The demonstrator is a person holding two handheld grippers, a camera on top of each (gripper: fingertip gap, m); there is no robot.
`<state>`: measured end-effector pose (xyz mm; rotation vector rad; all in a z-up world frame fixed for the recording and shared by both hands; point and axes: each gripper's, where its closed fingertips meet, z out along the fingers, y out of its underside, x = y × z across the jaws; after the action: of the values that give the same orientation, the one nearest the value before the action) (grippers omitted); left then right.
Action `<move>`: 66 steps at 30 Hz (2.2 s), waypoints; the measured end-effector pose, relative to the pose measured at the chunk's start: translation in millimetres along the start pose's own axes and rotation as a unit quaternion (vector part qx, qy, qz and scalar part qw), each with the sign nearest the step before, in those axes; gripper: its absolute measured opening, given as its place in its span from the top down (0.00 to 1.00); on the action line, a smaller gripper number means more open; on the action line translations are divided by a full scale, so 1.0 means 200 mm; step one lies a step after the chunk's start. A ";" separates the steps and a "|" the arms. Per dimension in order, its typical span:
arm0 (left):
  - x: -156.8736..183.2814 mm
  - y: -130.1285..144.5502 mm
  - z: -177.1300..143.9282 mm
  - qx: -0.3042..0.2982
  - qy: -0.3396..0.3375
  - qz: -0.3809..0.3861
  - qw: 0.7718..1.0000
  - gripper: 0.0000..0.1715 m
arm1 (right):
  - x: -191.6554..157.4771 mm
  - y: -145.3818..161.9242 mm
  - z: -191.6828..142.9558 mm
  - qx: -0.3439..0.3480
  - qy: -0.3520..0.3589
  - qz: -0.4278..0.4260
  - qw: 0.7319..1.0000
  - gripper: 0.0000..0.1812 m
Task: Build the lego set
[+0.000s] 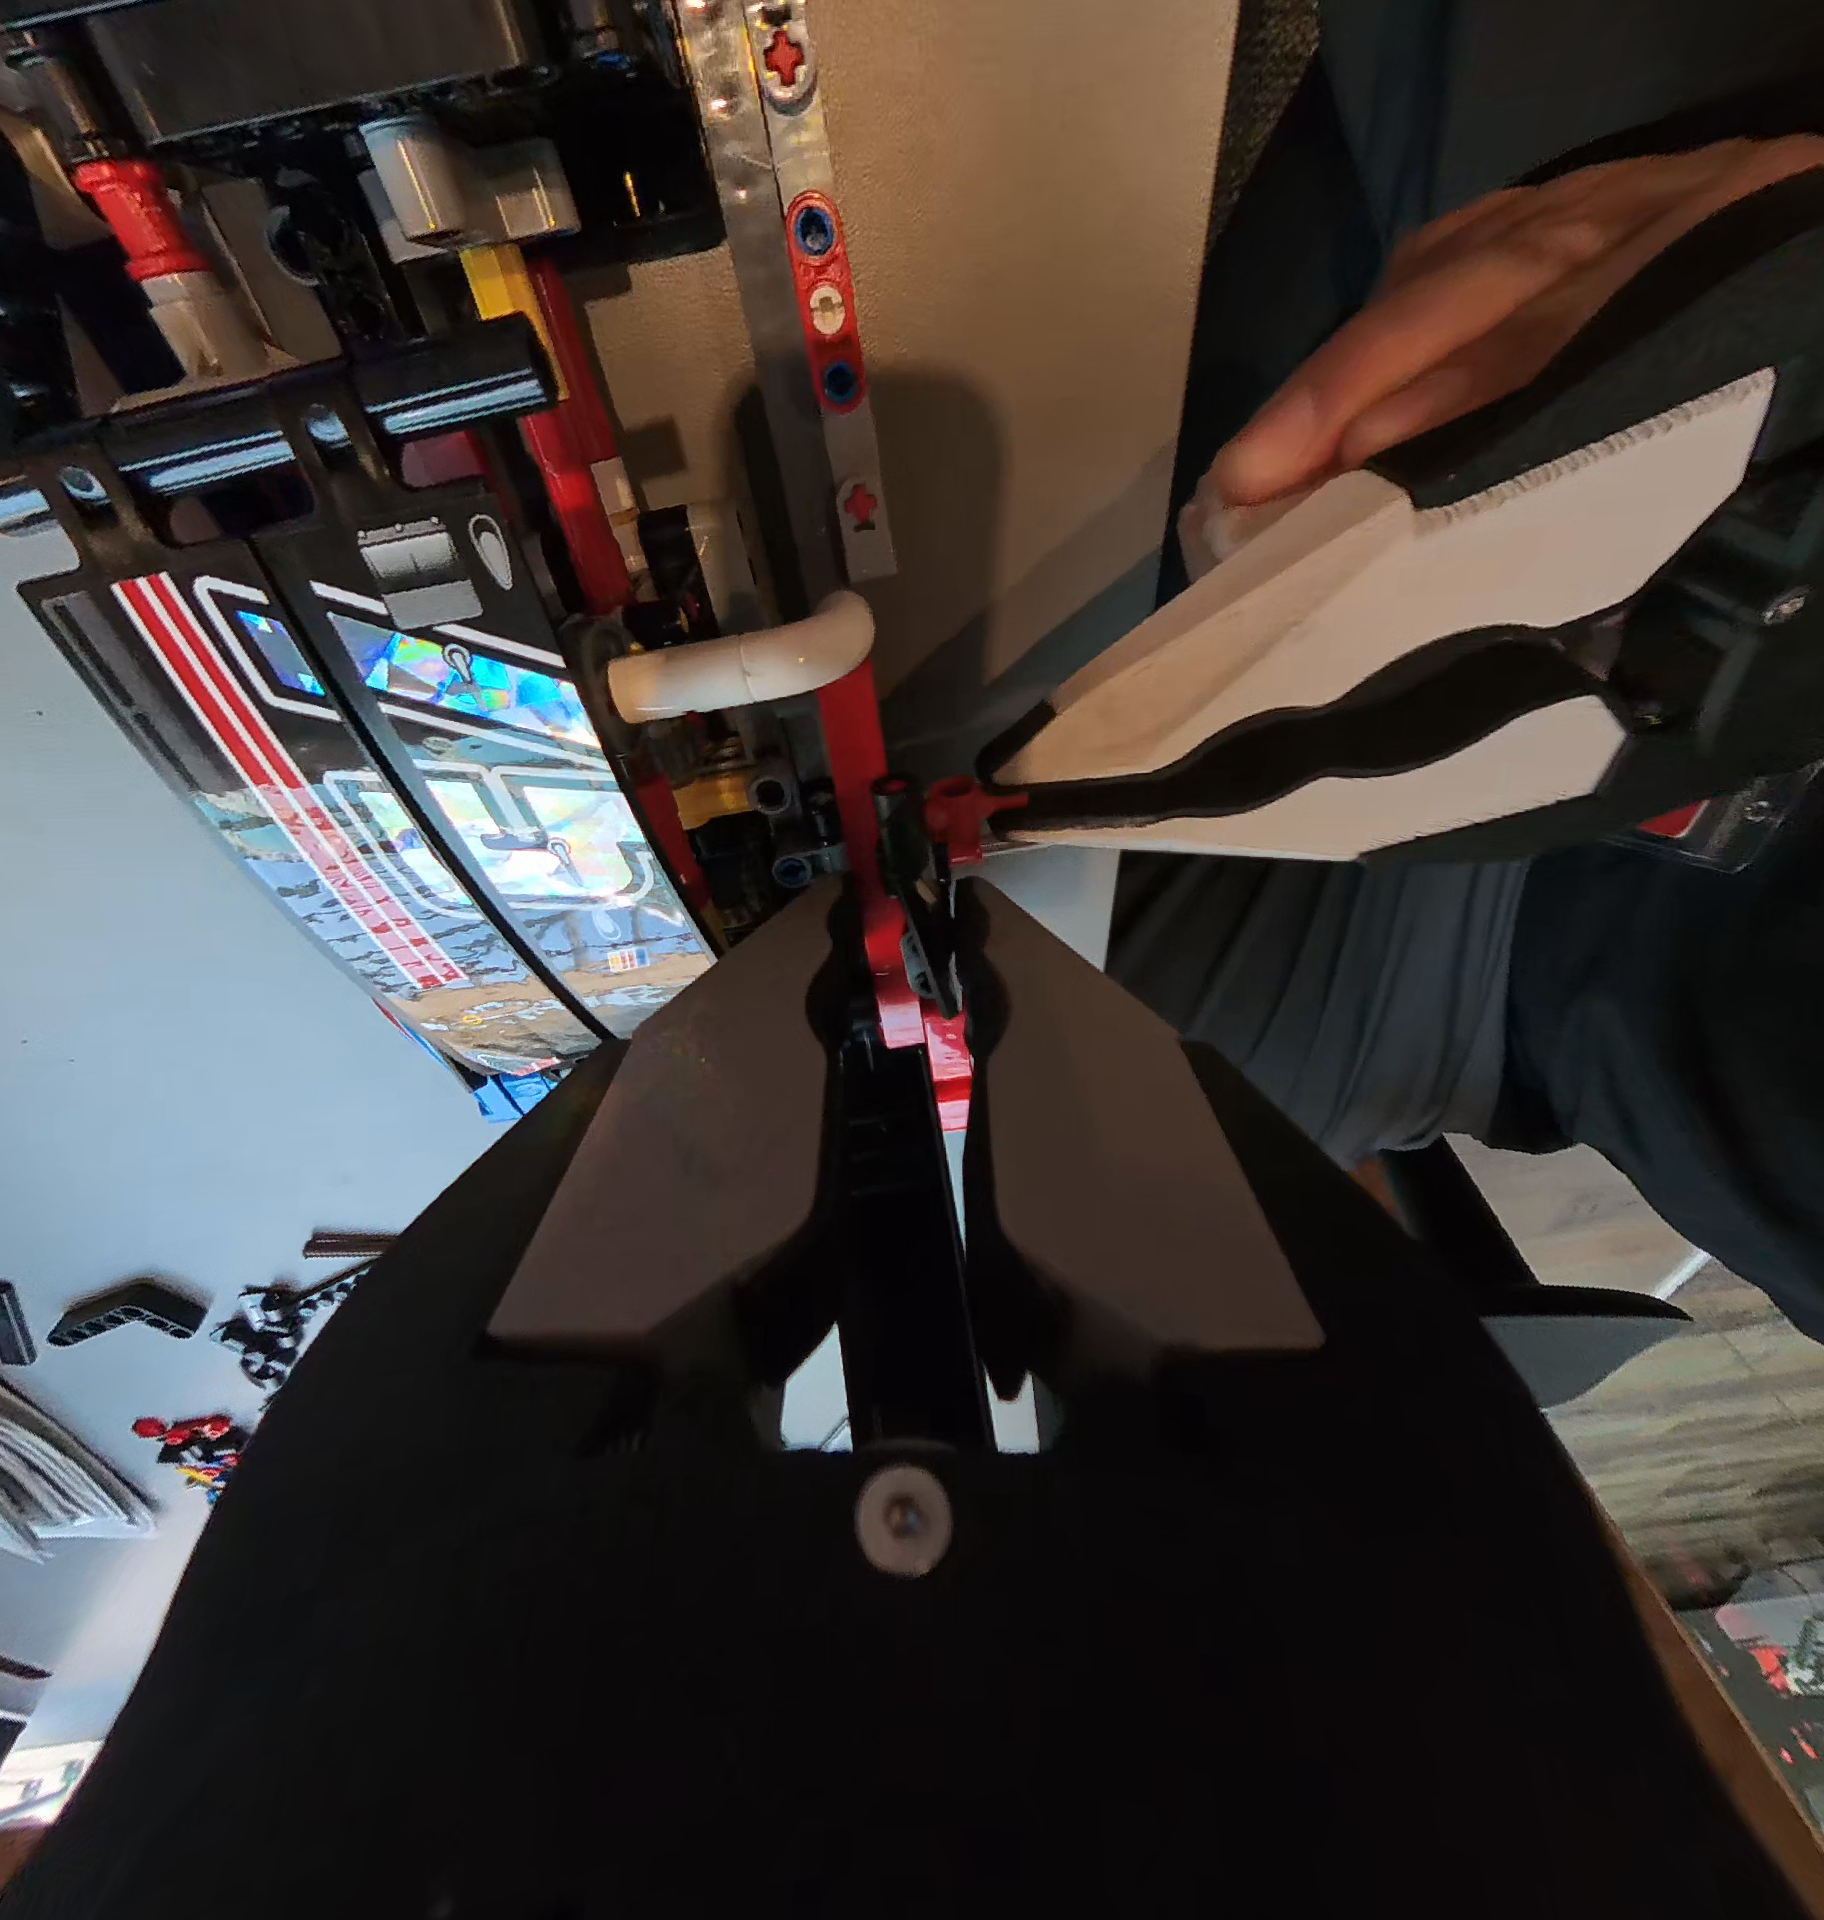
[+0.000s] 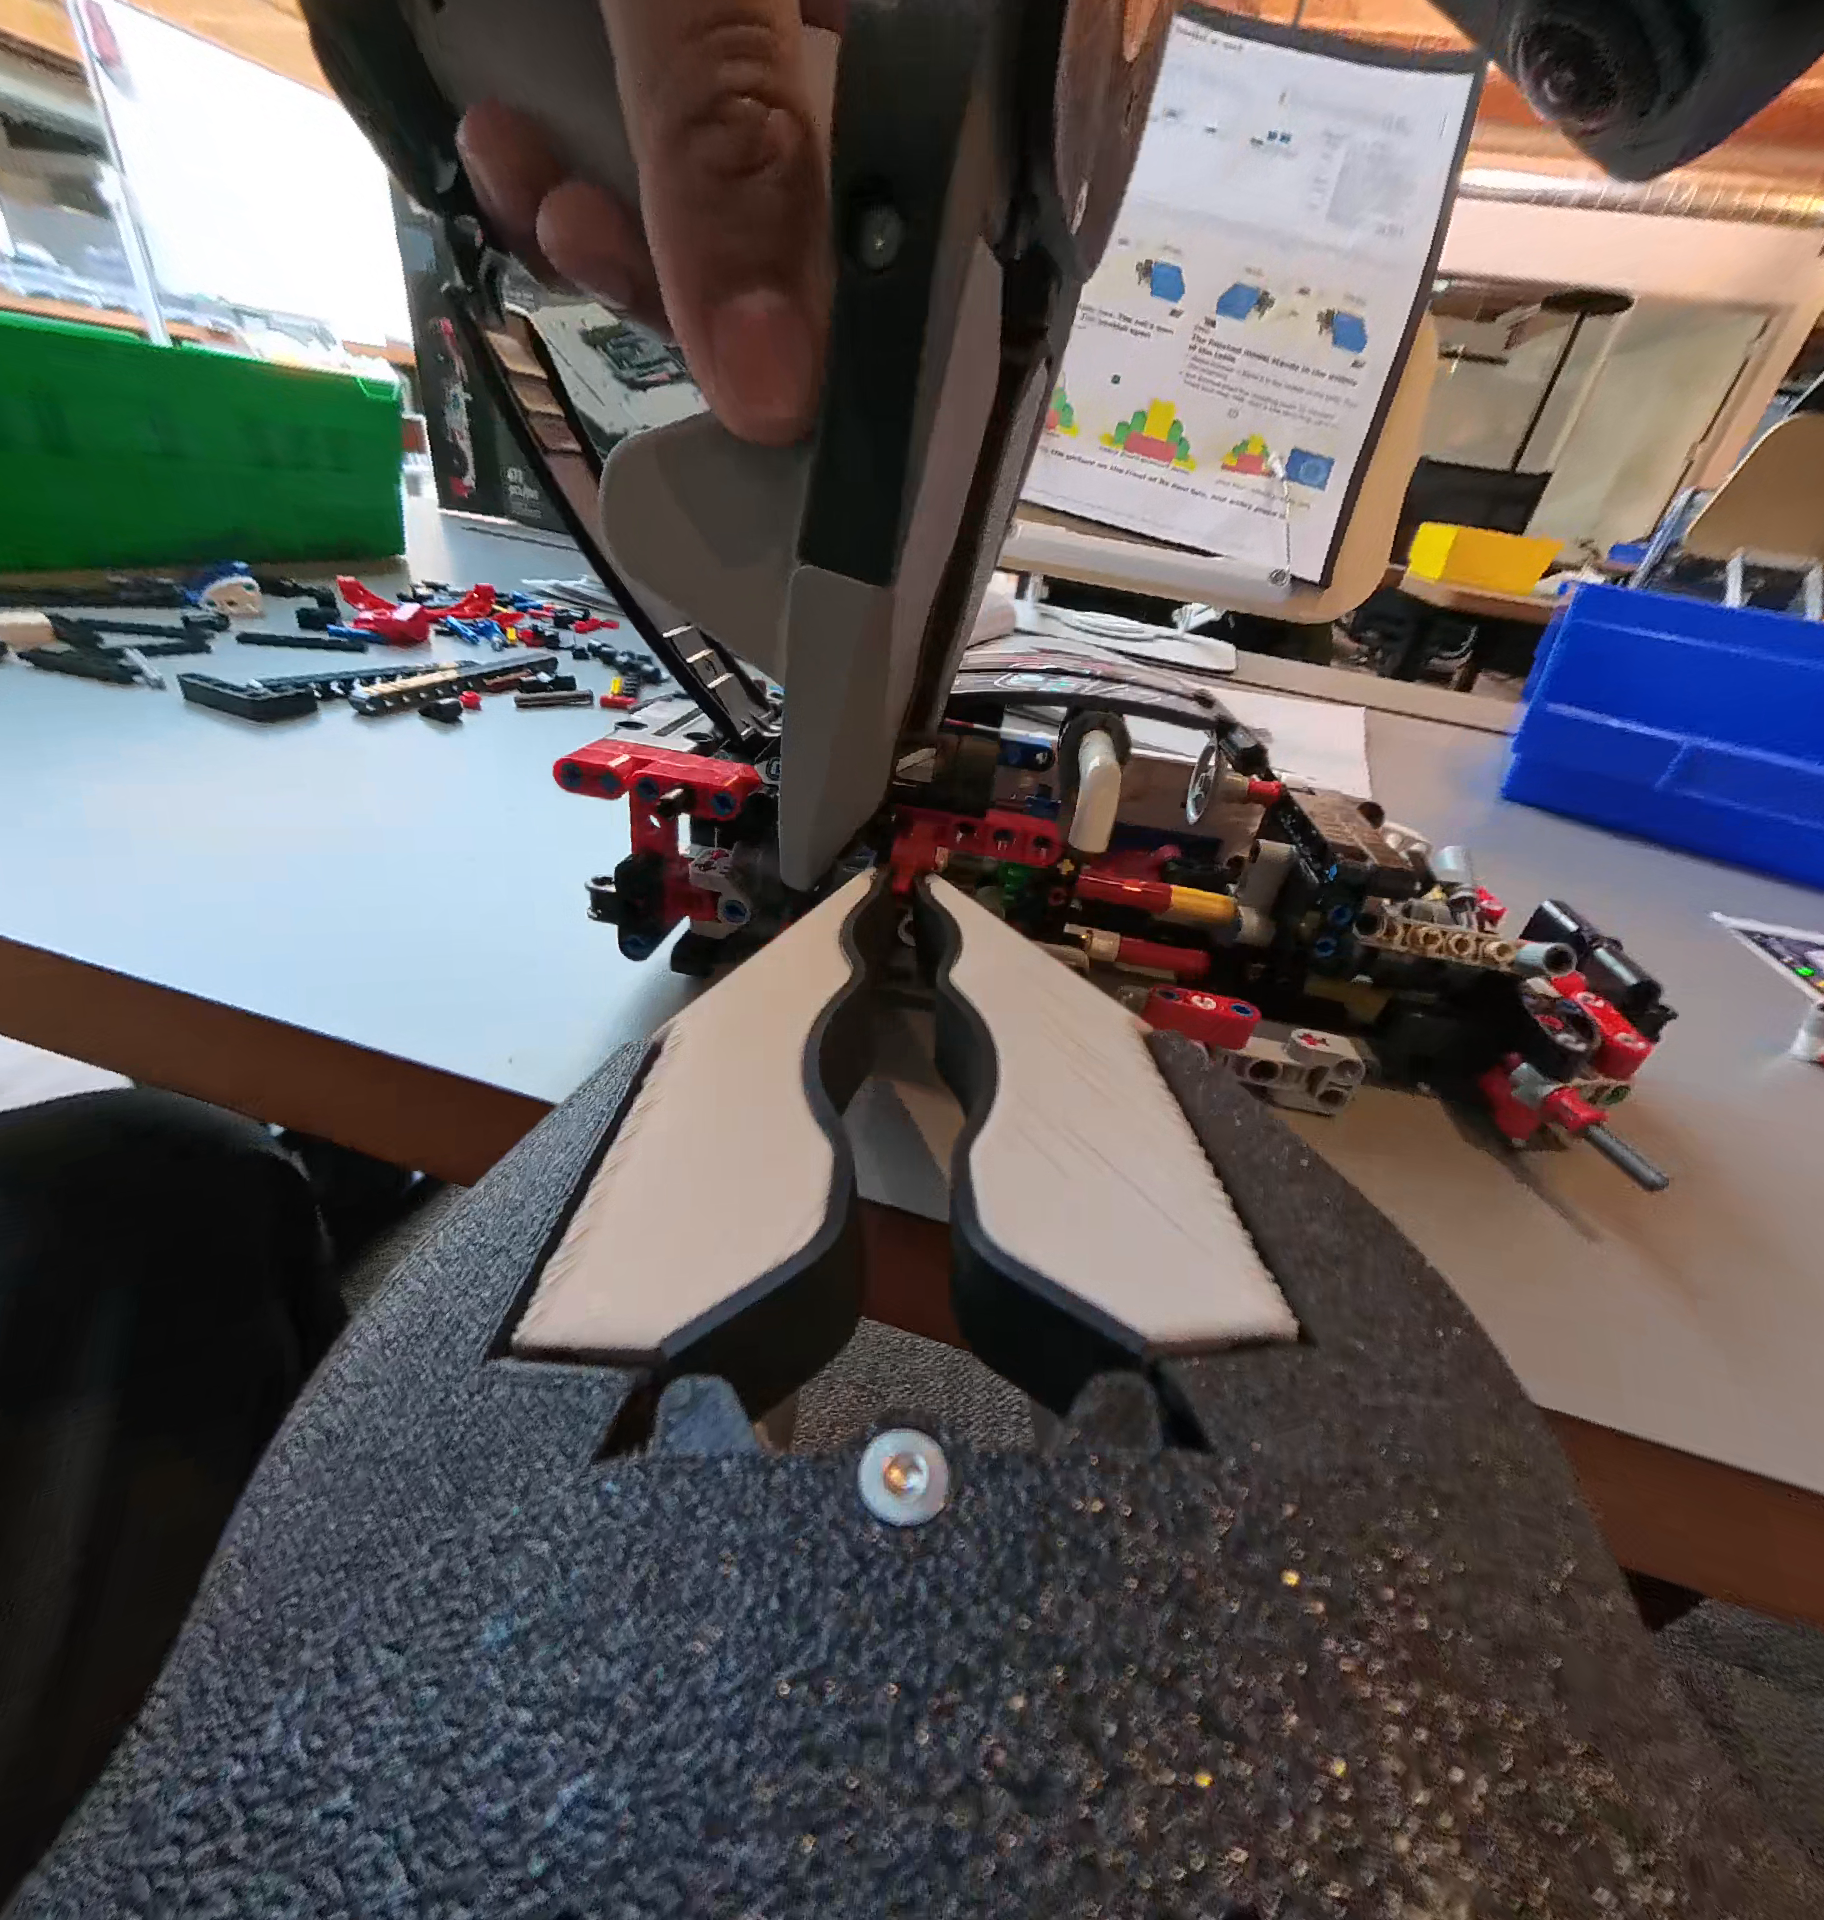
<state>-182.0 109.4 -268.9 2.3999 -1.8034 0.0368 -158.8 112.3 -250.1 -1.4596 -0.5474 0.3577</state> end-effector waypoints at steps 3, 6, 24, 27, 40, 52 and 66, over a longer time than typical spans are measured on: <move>-0.01 -0.01 0.01 -0.002 -0.011 0.002 1.000 0.91 | 0.01 0.01 0.00 -0.001 -0.006 0.027 1.000 1.00; -0.01 -0.01 0.01 0.003 -0.018 0.003 1.000 0.91 | 0.01 0.01 0.01 -0.003 0.000 0.025 1.000 1.00; 0.01 0.01 0.01 0.009 -0.017 -0.019 1.000 0.91 | -0.03 0.03 0.01 -0.006 -0.080 0.276 0.958 1.00; 0.01 0.01 0.01 0.005 -0.019 -0.020 1.000 0.91 | -0.03 0.03 0.01 -0.012 -0.083 0.276 0.958 1.00; -0.01 0.02 0.01 -0.006 -0.039 -0.013 0.999 0.91 | 0.00 0.00 0.00 -0.031 -0.124 0.285 0.950 1.00; -0.02 0.00 0.01 -0.005 -0.028 -0.019 0.999 0.91 | 0.00 0.01 0.01 -0.027 0.000 0.010 1.000 1.00; -0.03 0.03 0.01 -0.013 -0.039 -0.022 0.999 0.91 | -0.02 0.01 0.03 -0.033 -0.006 0.008 0.999 1.00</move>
<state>-188.9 114.0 -271.0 2.4546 -1.7717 -0.0853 -165.2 116.0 -252.4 -1.5273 -0.5620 0.3633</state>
